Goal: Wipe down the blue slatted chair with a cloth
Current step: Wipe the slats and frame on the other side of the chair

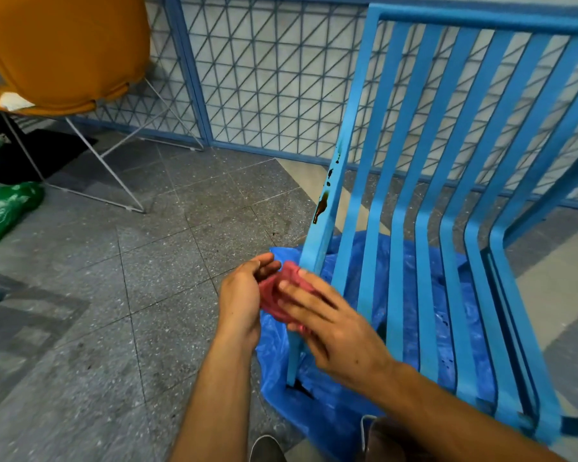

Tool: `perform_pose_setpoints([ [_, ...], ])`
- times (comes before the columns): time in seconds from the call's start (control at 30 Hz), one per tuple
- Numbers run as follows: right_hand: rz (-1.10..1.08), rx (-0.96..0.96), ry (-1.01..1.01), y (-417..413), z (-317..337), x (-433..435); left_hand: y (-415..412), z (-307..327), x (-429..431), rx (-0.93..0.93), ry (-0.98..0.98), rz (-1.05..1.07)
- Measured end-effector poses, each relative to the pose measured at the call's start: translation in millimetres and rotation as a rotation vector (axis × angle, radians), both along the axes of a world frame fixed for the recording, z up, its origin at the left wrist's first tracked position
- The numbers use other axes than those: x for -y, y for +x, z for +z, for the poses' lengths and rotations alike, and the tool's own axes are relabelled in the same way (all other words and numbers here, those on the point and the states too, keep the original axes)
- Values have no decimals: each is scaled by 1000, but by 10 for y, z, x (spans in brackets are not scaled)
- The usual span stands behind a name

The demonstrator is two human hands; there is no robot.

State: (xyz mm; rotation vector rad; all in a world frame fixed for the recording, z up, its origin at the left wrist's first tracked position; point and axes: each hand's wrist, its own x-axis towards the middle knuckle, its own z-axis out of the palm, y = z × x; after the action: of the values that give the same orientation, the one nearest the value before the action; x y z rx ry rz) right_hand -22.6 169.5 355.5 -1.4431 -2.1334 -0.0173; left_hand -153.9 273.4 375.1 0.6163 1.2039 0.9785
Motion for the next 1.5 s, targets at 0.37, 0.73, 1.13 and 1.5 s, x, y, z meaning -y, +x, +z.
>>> perform_pose_setpoints([
  [0.37, -177, -689, -60, 12, 115, 214, 113, 8, 107, -181, 179, -3],
  [0.73, -337, -509, 102, 496, 550, -630, 693, -18, 33, -428, 212, -109],
  [1.13, -233, -125, -122, 532, 532, -843, 726, -99, 45, -560, 302, -25],
  [1.5, -409, -140, -316, 579, 691, -1058, 723, -86, 73, -574, 278, -70],
])
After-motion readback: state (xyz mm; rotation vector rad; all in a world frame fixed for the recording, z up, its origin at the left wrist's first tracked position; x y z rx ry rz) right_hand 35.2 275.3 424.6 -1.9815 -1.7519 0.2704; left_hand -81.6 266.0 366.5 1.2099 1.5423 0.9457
